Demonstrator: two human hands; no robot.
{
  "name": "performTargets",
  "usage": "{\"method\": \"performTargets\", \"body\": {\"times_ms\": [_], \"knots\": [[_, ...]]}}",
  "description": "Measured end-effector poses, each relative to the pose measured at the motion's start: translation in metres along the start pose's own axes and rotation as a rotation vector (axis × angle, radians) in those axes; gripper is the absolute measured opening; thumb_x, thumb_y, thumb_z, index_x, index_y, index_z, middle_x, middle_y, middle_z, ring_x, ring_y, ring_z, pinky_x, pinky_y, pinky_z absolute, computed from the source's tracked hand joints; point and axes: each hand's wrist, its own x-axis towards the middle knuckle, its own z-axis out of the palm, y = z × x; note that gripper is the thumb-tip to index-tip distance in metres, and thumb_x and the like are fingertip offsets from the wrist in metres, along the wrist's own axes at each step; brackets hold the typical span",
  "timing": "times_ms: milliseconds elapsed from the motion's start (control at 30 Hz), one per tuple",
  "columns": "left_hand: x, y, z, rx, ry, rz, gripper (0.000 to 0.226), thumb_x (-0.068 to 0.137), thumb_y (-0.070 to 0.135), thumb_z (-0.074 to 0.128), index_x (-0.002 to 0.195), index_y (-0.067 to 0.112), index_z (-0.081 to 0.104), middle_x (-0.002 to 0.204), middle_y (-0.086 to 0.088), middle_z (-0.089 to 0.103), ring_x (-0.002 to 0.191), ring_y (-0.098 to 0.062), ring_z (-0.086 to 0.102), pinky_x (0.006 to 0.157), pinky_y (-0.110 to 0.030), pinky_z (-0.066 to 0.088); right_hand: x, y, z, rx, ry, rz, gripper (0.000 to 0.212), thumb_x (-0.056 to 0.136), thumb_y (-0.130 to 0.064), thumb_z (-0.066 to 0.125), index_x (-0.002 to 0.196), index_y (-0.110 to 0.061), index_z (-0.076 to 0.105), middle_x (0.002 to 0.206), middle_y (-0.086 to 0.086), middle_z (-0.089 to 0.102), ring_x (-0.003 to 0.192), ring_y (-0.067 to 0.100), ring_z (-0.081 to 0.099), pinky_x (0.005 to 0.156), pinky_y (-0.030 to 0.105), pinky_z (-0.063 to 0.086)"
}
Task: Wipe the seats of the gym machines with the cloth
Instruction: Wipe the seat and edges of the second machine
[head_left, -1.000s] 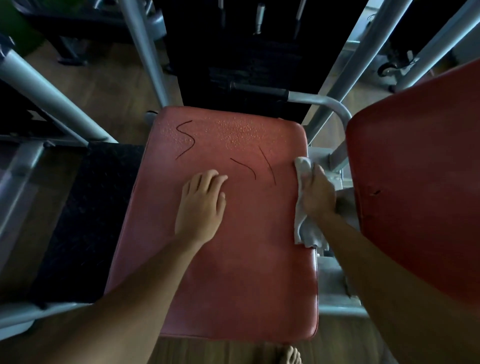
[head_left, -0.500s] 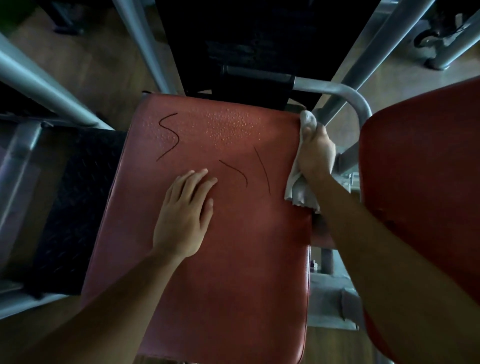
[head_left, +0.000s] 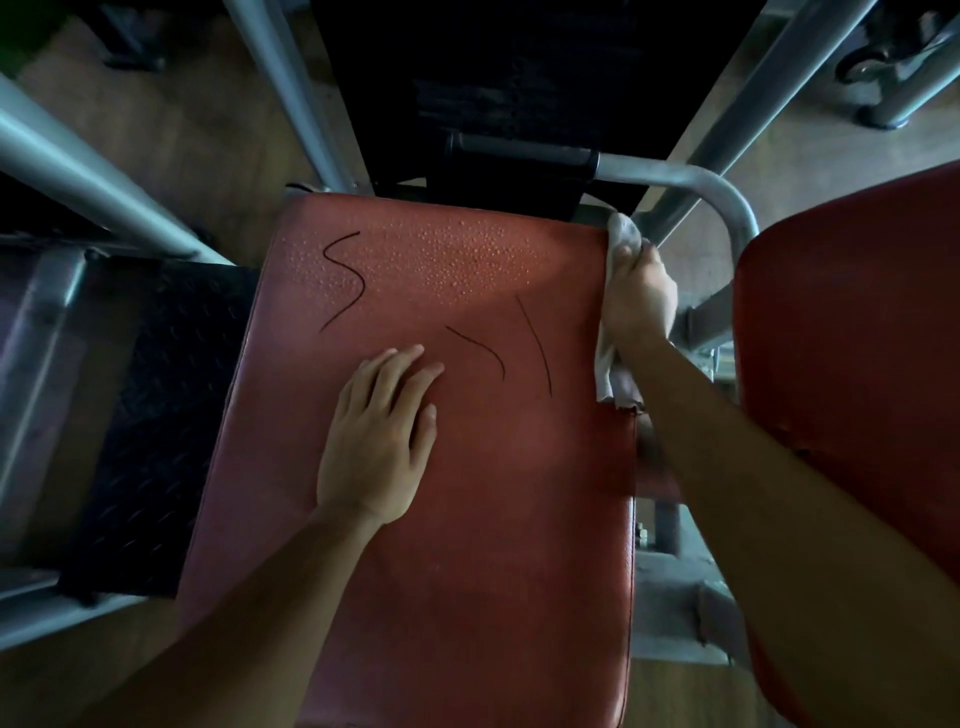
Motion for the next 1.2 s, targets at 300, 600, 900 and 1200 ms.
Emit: {"method": "performTargets", "body": {"times_ms": [300, 600, 900, 1200], "knots": [[-0.001, 0.0, 0.0, 0.005, -0.01, -0.013, 0.039, 0.102, 0.026, 0.046, 0.141, 0.021, 0.05, 0.152, 0.002, 0.04, 0.144, -0.022, 0.032, 0.119, -0.041, 0.028, -0.061, 0.037, -0.01, 0.013, 0.047, -0.07, 0.034, 0.106, -0.032, 0.039, 0.123, -0.008, 0.056, 0.098, 0.013, 0.068, 0.09, 0.032, 0.065, 0.073, 0.034, 0.044], [0.0, 0.0, 0.001, 0.011, 0.013, -0.003, 0.038, 0.101, 0.022, 0.05, 0.139, 0.02, 0.052, 0.152, 0.0, 0.042, 0.143, -0.023, 0.034, 0.12, -0.041, 0.028, -0.004, 0.004, -0.002, 0.044, 0.02, -0.042, 0.035, 0.106, -0.034, 0.037, 0.122, -0.01, 0.055, 0.115, 0.015, 0.066, 0.106, 0.035, 0.06, 0.082, 0.035, 0.042], [0.0, -0.001, 0.003, 0.017, 0.014, 0.006, 0.039, 0.102, 0.026, 0.045, 0.14, 0.019, 0.052, 0.152, 0.001, 0.042, 0.143, -0.023, 0.034, 0.118, -0.043, 0.031, -0.049, 0.037, 0.001, -0.027, 0.129, -0.087, 0.038, 0.105, -0.034, 0.038, 0.138, -0.02, 0.05, 0.111, 0.011, 0.07, 0.101, 0.031, 0.065, 0.085, 0.037, 0.047], [-0.001, -0.001, 0.003, 0.019, 0.006, -0.009, 0.041, 0.102, 0.029, 0.042, 0.141, 0.022, 0.051, 0.153, 0.004, 0.04, 0.144, -0.021, 0.032, 0.12, -0.038, 0.027, -0.015, 0.018, 0.0, 0.057, 0.064, -0.141, 0.04, 0.105, -0.033, 0.038, 0.141, -0.019, 0.05, 0.122, 0.008, 0.068, 0.11, 0.029, 0.063, 0.086, 0.032, 0.045]]}}
